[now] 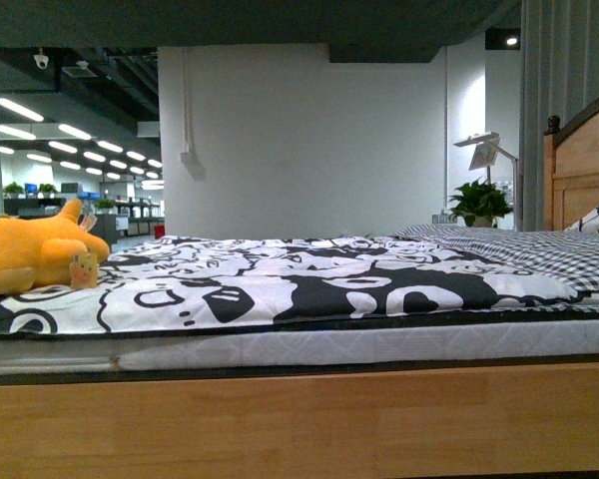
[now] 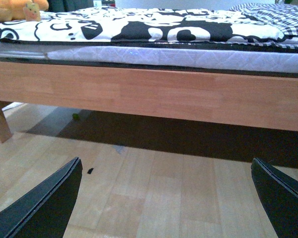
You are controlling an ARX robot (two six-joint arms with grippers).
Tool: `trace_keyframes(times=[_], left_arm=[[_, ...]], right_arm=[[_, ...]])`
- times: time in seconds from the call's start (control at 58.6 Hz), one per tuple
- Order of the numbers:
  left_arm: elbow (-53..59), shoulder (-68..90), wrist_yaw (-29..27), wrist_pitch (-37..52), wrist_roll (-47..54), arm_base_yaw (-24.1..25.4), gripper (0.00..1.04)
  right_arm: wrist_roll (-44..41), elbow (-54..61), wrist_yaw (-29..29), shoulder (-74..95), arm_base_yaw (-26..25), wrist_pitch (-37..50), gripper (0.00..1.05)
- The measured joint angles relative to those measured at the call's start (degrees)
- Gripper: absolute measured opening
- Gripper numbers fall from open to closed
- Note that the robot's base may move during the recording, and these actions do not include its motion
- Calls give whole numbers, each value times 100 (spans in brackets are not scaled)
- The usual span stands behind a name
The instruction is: Put away toys
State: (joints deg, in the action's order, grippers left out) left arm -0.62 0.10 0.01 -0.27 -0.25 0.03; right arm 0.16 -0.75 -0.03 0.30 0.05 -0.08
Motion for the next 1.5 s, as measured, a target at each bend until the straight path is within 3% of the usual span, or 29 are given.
trace_keyframes(times=[1.502], left_arm=[[0,-11,-2,-4,0,-2,99]], right_arm=[[2,0,4,-4,0,2,104]])
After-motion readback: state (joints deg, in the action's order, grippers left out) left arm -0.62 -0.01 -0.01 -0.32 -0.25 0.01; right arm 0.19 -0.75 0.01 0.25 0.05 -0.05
